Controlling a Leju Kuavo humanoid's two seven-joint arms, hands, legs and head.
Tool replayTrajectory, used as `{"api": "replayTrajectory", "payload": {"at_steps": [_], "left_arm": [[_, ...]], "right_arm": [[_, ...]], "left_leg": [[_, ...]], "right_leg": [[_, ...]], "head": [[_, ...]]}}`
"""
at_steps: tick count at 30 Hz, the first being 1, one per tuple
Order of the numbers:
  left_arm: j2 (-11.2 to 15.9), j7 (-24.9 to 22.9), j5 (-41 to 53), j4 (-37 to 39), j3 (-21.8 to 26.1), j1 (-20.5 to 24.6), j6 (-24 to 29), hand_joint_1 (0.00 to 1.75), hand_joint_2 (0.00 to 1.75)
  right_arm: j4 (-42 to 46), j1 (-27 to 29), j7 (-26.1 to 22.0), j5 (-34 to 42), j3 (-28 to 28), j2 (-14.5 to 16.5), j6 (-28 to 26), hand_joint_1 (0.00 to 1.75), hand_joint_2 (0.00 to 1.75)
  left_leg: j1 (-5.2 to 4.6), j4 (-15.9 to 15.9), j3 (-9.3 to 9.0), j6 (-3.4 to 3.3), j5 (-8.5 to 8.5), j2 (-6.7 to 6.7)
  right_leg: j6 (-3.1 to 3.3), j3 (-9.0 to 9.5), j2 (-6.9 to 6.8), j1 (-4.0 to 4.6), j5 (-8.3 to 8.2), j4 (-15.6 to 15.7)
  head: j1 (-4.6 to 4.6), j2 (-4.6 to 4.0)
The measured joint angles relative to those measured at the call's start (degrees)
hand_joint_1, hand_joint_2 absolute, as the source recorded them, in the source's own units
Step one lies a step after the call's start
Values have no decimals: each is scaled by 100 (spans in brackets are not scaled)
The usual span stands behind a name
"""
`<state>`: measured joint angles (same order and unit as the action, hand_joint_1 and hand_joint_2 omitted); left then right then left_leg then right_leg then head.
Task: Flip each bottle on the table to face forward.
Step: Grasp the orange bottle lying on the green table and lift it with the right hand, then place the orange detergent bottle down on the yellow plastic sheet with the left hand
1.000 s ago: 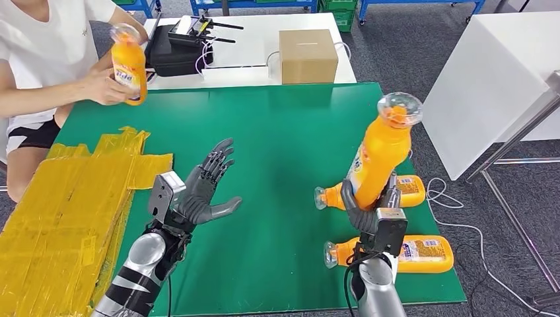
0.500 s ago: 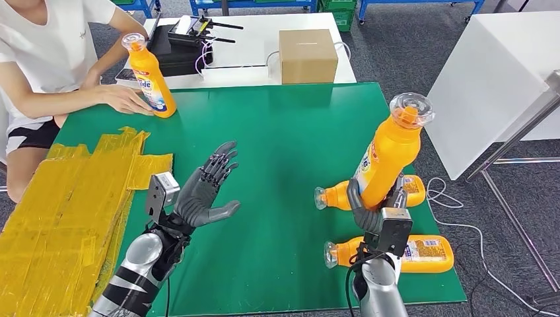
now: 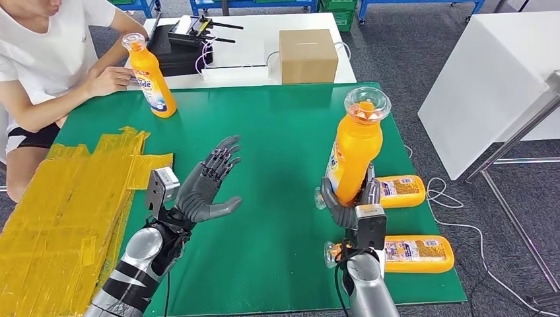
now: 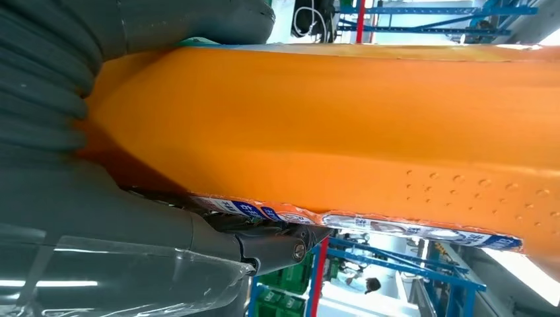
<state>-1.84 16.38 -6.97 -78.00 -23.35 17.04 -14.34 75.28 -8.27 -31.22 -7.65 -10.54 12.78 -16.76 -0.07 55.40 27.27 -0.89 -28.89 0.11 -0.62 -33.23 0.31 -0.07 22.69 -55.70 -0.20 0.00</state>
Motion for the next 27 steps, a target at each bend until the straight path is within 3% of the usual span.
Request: {"api": "replayTrajectory", "payload": {"at_steps": [7,15,27], "left_arm": [[15,67,-187,9,-3,149,-56,0,175],[22,171,-374,152,15,266,-131,0,175],[46,234,-418,279,30,266,-176,0,175]], "right_arm": [[-157,-142,21,-553,-934,34,661,175,175],[-373,-365,190,-1350,-2137,31,699,175,175],[-798,-800,333,-1468,-2693,-96,693,175,175]], "left_leg": [[1,0,1,0,0,1],[5,0,-1,1,1,1],[1,0,0,1,1,1]], "right_leg": [[0,-2,1,1,0,0],[0,-3,1,3,0,0],[0,-5,2,2,0,0]], "head": [[-1,0],[0,0],[1,0]]}}
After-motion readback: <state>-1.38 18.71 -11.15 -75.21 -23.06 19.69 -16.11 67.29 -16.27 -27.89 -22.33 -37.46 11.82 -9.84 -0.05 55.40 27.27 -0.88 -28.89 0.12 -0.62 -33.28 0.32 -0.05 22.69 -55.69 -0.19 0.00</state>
